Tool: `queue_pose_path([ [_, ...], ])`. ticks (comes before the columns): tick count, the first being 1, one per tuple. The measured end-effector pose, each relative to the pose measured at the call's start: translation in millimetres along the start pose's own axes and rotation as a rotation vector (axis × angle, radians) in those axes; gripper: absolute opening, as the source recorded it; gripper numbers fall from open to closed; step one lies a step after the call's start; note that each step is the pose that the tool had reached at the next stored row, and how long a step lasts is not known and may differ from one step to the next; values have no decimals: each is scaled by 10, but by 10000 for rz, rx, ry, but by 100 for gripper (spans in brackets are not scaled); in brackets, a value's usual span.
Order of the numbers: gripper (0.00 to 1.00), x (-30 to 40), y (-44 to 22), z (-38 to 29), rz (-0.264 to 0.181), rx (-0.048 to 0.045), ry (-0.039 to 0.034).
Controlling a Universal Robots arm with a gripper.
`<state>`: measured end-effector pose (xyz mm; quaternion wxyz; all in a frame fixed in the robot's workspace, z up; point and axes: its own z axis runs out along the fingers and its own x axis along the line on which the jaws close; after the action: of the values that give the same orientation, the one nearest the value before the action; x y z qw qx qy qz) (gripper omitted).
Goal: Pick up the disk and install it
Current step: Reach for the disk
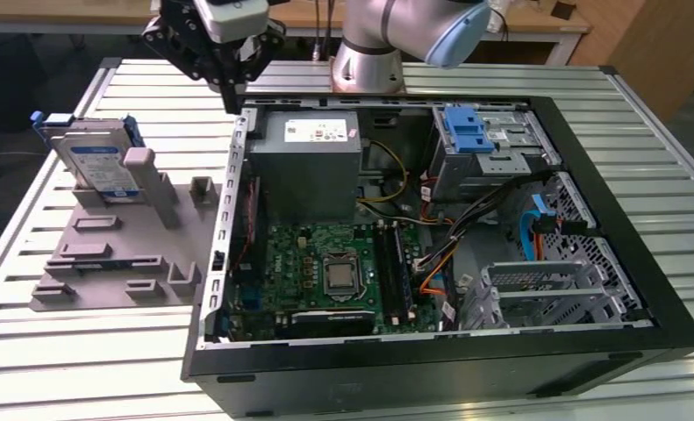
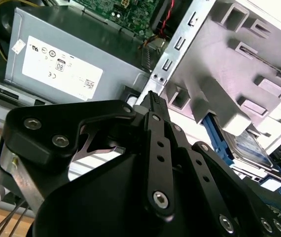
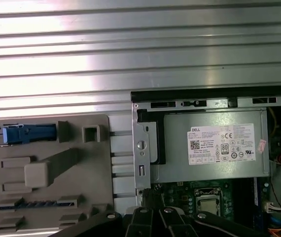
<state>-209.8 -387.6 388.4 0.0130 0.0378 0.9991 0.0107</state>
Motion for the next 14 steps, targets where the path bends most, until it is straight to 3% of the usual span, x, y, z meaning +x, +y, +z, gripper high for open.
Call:
queue_pose_path([
  [14, 11, 183, 28, 3, 0, 0, 0],
])
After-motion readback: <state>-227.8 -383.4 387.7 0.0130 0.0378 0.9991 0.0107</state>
